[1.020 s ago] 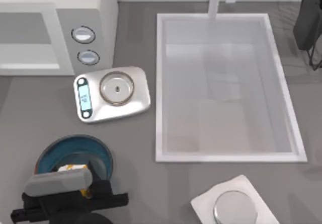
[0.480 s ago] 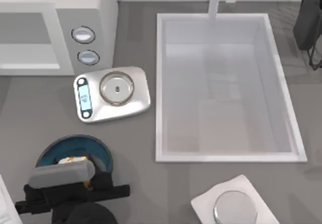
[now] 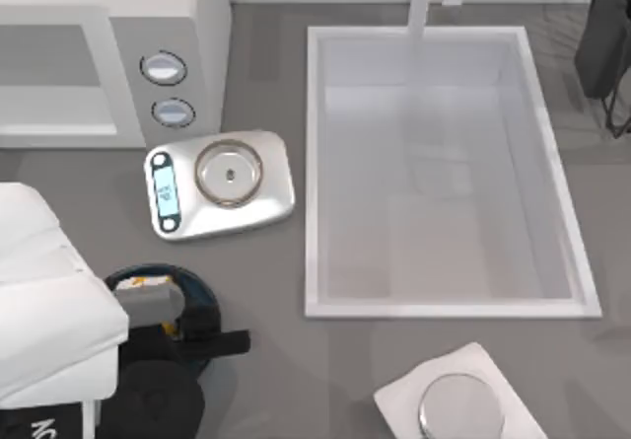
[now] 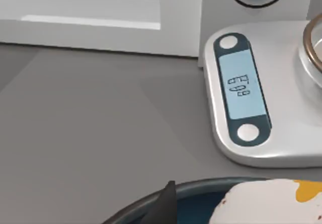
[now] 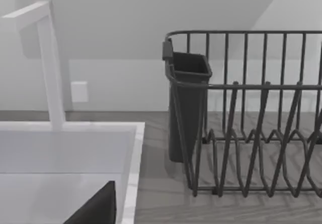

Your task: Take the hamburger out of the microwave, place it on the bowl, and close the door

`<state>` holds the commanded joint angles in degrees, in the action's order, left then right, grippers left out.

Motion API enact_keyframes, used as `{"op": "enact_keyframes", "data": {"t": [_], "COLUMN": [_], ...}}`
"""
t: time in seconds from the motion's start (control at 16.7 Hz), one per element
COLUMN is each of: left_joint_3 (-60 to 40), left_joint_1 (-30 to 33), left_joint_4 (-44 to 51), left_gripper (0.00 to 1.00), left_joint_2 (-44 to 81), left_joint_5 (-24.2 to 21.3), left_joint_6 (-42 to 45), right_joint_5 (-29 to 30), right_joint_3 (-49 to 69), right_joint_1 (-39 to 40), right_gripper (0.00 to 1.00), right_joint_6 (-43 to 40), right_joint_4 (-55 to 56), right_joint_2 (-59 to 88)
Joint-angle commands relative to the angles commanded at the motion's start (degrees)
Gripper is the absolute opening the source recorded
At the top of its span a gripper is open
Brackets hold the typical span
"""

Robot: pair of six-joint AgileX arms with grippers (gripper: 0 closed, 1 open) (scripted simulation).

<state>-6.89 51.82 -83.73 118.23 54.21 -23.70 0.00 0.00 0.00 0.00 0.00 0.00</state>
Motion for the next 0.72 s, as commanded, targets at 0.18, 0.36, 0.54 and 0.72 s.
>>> {"op": "enact_keyframes", "data": {"t": [0.18,0.36,0.54,0.72], "left_joint_3": [0.0,0.0,0.0,0.0], "left_joint_1": [-0.1,-0.1,-0.1,-0.1], "left_joint_4": [-0.1,-0.1,-0.1,-0.1], "left_gripper": [0.00,0.15,0.38,0.60], "left_joint_2": [0.1,0.1,0.1,0.1], "left_joint_5": [-0.1,-0.1,-0.1,-0.1], "left_joint_6": [0.1,0.1,0.1,0.1], "right_joint_5": [0.0,0.0,0.0,0.0], "right_joint_3": [0.0,0.0,0.0,0.0], "right_joint_1": [0.0,0.0,0.0,0.0], "right_gripper": [1.00,1.00,1.00,1.00], "right_joint_6": [0.0,0.0,0.0,0.0], "right_joint_4": [0.0,0.0,0.0,0.0], "right_joint_2": [0.0,0.0,0.0,0.0]}}
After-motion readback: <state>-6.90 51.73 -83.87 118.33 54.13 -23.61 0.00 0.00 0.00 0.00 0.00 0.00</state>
